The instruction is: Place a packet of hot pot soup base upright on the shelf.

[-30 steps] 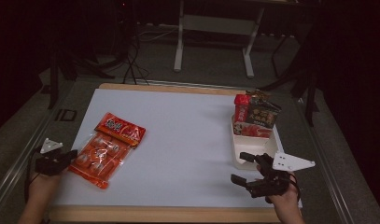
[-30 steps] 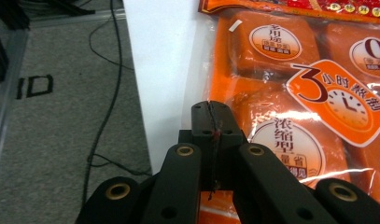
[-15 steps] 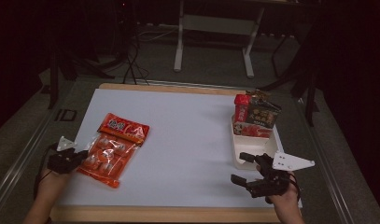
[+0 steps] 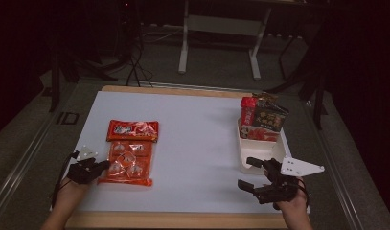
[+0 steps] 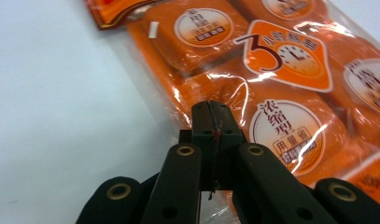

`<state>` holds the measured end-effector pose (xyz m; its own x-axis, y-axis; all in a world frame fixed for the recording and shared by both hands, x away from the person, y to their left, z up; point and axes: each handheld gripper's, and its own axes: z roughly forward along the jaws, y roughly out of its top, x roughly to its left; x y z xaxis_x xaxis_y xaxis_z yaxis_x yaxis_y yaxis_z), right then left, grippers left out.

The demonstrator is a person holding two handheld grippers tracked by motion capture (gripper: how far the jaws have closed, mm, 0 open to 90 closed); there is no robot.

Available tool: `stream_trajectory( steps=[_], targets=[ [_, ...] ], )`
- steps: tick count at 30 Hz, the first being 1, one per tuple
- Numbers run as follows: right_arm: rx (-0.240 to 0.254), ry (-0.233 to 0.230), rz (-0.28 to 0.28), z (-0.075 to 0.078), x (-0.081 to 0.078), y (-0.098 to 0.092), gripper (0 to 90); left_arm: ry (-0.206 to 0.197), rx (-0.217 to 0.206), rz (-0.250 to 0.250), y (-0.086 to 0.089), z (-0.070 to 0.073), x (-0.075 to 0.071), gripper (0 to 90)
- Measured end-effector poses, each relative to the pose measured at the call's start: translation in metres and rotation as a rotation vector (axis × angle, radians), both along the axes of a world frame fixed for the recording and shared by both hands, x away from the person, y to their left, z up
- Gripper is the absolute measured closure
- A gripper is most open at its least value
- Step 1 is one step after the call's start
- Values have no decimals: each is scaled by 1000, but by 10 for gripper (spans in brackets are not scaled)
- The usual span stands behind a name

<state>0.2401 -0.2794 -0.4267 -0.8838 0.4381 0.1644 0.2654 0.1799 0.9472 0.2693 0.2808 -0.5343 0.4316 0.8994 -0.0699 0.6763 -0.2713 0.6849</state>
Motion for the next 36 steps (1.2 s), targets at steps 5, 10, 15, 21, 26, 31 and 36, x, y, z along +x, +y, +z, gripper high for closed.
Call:
stream_trajectory(
  steps=[5,10,15,21,26,31,36],
  targets=[
    [1,-2,-3,0,0,-1,146,9,-1,-38,-16,1,-1,900],
    [1,-3,-2,0,-1,-1,147,1,4,-70,-25,2,-2,900],
    [-2,-6,-4,1,-1,-1,147,-20,7,-2,-22,2,4,900],
    [-1,-4,-4,0,-2,-2,146,-21,-3,50,-15,4,20,900],
    [-4,1,-2,-1,-1,-1,147,-12,9,71,-15,5,38,900],
    [-9,1,0,-1,-1,-1,147,4,1,95,-15,2,50,900],
    [-6,2,-2,-2,-1,-2,147,17,-13,107,-15,2,57,900]
  ],
)
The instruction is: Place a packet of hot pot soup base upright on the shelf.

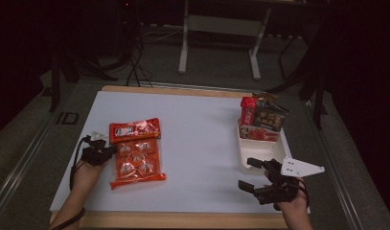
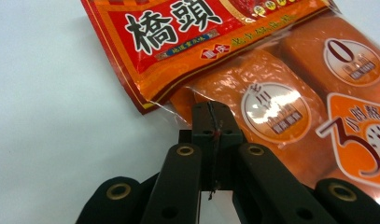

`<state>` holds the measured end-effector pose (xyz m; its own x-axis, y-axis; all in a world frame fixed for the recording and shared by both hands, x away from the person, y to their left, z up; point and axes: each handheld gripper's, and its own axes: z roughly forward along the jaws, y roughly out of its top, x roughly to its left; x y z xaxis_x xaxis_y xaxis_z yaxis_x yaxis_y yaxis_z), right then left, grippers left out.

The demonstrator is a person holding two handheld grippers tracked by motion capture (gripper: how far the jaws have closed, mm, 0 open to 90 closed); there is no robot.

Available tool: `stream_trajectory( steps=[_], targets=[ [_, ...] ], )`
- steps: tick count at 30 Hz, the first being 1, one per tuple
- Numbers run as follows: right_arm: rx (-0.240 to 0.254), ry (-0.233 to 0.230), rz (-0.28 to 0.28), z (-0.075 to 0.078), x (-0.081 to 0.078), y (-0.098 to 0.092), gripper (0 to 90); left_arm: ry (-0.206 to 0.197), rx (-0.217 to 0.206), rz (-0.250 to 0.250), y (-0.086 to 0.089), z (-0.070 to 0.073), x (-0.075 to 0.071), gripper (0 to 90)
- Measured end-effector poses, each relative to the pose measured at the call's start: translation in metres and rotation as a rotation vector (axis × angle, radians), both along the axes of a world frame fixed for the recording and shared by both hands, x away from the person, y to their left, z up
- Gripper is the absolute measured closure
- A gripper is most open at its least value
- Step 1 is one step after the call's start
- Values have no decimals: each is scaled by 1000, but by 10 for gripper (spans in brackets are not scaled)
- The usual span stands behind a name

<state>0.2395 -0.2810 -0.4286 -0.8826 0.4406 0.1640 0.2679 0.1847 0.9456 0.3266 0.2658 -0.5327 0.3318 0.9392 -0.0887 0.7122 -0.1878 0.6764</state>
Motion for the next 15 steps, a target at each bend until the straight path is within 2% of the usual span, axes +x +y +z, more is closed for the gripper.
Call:
stream_trajectory(
  steps=[5,10,11,15],
  targets=[
    [-4,-1,3,0,-1,1,147,5,37,-19,-7,1,1,900],
    [-5,-1,2,0,-1,2,146,11,40,-51,-18,1,4,900],
    [-3,0,4,1,-1,2,147,12,29,-54,-21,1,4,900],
    [-1,1,4,0,-1,1,147,8,29,-97,-39,1,4,900]
  ],
)
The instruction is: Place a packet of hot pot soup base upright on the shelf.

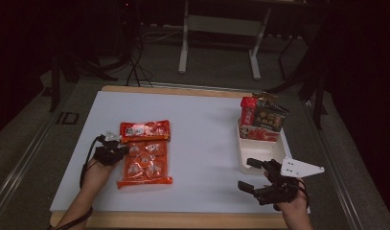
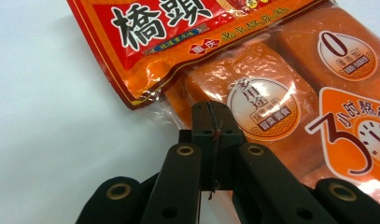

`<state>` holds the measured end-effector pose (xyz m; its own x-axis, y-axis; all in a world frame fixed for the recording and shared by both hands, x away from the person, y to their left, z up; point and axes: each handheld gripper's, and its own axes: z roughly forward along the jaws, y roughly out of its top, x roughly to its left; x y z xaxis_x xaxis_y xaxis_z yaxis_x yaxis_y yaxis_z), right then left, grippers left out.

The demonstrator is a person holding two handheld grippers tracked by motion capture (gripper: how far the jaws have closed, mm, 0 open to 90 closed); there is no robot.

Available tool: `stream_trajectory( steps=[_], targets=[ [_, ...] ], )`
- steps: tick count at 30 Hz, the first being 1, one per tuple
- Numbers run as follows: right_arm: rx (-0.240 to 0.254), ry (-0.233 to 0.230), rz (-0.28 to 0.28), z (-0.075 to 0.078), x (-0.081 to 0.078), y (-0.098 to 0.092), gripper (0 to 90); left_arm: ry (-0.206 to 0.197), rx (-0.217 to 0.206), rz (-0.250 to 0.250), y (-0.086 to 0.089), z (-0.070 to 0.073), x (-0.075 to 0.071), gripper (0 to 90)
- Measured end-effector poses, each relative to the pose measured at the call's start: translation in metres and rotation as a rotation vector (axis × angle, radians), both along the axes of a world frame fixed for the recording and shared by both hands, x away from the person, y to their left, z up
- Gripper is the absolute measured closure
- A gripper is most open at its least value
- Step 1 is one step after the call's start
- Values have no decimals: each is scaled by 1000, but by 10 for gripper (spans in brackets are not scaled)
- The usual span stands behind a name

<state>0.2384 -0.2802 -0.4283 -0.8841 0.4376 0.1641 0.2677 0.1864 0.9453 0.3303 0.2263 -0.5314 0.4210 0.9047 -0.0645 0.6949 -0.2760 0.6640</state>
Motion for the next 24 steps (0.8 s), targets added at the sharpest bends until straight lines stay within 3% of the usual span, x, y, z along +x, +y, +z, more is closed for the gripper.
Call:
stream_trajectory(
  steps=[10,24],
  targets=[
    [-1,-3,-3,0,0,-2,147,18,-2,-135,-47,4,-5,900],
    [3,-3,-5,0,-1,-4,146,32,-38,-243,-88,5,-13,900]
  ],
)
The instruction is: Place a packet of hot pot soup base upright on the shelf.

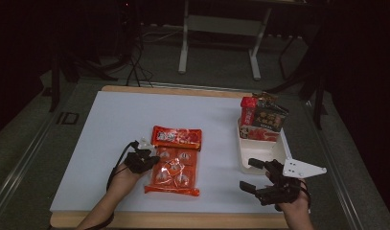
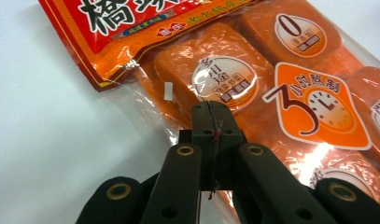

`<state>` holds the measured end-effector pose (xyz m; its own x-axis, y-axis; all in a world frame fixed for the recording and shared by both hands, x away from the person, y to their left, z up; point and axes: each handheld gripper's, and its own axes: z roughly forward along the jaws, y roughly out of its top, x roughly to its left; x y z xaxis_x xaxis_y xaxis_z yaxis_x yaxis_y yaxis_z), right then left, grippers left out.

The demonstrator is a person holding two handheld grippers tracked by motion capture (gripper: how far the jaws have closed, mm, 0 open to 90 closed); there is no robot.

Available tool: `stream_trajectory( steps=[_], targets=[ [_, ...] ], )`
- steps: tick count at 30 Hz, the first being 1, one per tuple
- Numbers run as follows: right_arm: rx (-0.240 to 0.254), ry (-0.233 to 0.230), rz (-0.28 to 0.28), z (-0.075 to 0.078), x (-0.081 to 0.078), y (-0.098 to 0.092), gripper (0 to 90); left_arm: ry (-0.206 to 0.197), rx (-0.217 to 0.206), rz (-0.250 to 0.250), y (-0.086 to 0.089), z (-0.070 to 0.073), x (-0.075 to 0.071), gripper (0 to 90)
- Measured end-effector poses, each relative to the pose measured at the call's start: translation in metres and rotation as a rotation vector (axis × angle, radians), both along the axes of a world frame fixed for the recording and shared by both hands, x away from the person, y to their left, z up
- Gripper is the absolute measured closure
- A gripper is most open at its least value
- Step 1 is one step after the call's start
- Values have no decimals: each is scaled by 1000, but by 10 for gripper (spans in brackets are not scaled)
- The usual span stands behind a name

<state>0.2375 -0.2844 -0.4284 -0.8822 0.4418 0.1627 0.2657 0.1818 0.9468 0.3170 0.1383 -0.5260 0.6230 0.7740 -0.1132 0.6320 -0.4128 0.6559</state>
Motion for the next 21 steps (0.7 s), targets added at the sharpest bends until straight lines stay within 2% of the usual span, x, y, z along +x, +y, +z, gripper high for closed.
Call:
stream_trajectory(
  steps=[4,7,10,13,15,16,21],
  targets=[
    [-1,0,0,-1,0,0,147,8,-21,-23,-9,0,-2,900],
    [-2,1,1,-1,0,0,147,-3,-7,-32,-14,0,-4,900],
    [-4,1,0,-1,0,0,147,-13,-7,-31,-12,1,-5,900],
    [-4,4,-1,-1,0,0,146,-16,11,-32,-10,3,-7,900],
    [-3,4,-1,-2,0,0,147,2,4,-30,-9,2,-8,900],
    [-2,6,-1,-2,0,-1,147,5,25,-35,-8,3,-8,900],
    [-3,2,-3,-1,-1,-1,147,35,7,-37,-5,0,-11,900]
  ],
)
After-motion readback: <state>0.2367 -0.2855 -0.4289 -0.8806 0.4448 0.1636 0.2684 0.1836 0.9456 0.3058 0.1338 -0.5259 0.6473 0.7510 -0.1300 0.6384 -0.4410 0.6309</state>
